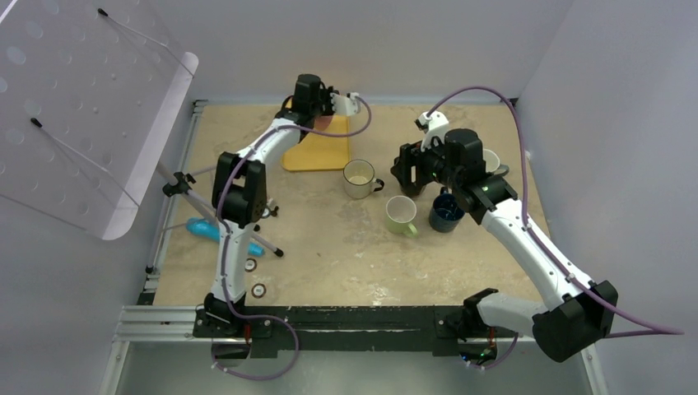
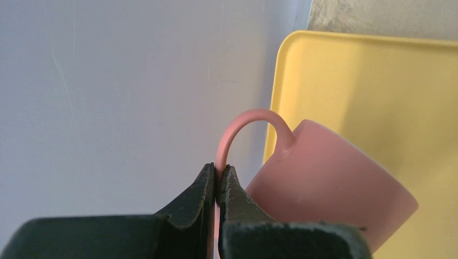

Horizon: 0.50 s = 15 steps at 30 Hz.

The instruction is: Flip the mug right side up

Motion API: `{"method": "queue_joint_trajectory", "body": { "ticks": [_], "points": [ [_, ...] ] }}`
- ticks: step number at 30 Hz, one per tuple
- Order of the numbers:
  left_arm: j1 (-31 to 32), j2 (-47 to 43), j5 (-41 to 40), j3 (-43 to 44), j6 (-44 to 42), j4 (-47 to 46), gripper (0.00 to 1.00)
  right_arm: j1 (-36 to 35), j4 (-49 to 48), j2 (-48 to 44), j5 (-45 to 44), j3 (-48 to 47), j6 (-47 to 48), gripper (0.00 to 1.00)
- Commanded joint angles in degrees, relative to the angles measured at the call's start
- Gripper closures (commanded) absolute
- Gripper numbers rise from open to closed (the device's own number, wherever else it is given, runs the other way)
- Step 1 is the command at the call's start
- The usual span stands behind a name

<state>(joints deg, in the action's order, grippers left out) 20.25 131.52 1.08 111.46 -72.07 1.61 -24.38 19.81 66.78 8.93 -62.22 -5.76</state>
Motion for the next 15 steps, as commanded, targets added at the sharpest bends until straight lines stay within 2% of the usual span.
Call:
{"method": "queue_joint_trajectory", "body": {
  "ticks": [1, 2, 3, 7, 11, 15],
  "points": [
    [-2.1, -12.7, 4.3, 9.5, 28.6, 14.1, 1.0, -0.1, -9.0, -1.2, 7.4, -0.6, -2.1, 0.16],
    [-2.1, -14.7, 6.1, 9.2, 32.2, 16.6, 1.0, -0.1, -11.9, -0.8, 10.2, -0.3, -3.1, 0.06],
    [-2.1, -16.6, 8.1, 8.9, 35.5, 18.9, 1.0, -0.1, -15.1, -0.1, 13.5, -0.1, -4.4, 0.02],
    [-2.1, -23.0, 16.5, 8.3, 46.3, 27.1, 1.0, -0.1, -29.0, 5.3, 20.3, -1.1, -11.6, 0.02],
    [-2.0, -26.8, 22.7, 9.1, 52.8, 32.8, 1.0, -0.3, -40.8, 11.8, 23.4, -4.5, -19.7, 0.02],
    [-0.8, -29.0, 24.8, 9.1, 53.6, 36.9, 1.0, -2.9, -43.4, 17.0, 24.3, -10.5, -21.5, 0.02]
  ]
}}
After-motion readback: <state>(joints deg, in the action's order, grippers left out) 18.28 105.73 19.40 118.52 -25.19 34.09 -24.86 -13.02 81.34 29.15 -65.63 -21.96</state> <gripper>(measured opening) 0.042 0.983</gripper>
